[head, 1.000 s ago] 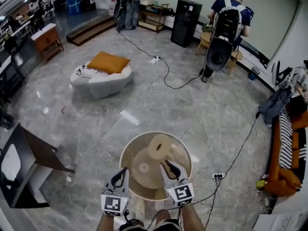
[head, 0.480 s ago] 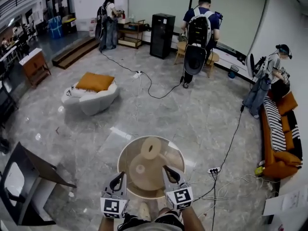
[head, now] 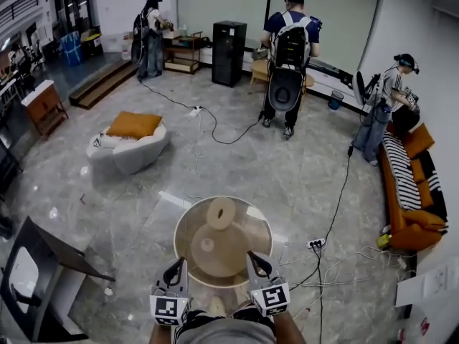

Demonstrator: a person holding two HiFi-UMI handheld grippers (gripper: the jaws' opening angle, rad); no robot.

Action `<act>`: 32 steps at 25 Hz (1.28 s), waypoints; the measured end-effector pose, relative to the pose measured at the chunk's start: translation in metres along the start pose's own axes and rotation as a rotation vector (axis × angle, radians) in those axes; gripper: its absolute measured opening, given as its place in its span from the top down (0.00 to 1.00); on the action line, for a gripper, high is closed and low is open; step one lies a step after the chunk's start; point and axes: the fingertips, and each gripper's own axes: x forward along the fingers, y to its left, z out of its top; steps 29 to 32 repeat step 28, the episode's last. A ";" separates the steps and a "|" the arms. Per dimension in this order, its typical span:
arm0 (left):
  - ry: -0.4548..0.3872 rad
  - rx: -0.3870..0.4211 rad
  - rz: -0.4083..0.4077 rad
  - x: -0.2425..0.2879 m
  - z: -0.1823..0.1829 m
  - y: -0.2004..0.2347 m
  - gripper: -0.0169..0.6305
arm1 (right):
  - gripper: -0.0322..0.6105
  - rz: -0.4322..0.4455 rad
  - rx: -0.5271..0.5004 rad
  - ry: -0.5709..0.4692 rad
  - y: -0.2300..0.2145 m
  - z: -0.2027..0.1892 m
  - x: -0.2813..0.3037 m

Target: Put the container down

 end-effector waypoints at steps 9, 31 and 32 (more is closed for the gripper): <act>-0.012 0.010 -0.019 -0.008 0.004 -0.004 0.95 | 0.95 0.003 -0.009 -0.022 0.010 0.009 -0.004; -0.008 0.008 -0.029 -0.016 0.000 -0.016 0.95 | 0.95 0.011 -0.002 -0.023 0.014 0.006 -0.015; -0.008 0.008 -0.029 -0.016 0.000 -0.016 0.95 | 0.95 0.011 -0.002 -0.023 0.014 0.006 -0.015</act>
